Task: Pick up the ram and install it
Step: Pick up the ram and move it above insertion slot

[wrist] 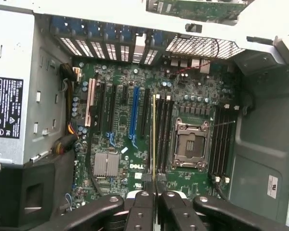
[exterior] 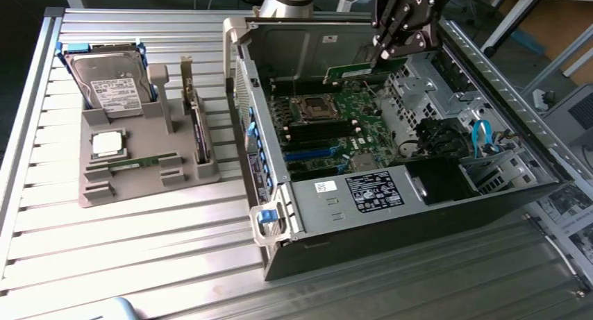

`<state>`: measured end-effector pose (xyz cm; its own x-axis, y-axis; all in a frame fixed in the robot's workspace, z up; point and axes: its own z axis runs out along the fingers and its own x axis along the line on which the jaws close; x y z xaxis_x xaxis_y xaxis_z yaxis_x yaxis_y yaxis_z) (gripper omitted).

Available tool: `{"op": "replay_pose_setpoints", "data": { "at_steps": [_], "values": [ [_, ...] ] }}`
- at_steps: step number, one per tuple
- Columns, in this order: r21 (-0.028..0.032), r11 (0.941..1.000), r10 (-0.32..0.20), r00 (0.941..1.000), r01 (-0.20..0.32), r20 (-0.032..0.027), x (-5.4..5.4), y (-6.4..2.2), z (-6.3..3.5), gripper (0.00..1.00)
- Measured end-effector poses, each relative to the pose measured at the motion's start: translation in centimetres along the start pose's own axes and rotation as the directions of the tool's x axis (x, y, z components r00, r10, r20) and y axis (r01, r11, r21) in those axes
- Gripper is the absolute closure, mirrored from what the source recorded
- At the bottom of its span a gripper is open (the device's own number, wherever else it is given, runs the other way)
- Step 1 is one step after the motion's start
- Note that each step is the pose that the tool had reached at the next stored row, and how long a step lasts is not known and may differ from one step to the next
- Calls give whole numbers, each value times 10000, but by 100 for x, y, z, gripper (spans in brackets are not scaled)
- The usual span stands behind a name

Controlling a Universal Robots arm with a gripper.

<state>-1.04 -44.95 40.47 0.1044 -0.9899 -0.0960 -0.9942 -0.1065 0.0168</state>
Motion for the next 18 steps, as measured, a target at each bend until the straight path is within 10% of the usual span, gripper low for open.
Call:
{"op": "replay_pose_setpoints", "data": {
  "at_steps": [18],
  "values": [
    [-1, 10000, 0, 10000, 0, -11, 27, -253, -6, 88]
  ]
}}
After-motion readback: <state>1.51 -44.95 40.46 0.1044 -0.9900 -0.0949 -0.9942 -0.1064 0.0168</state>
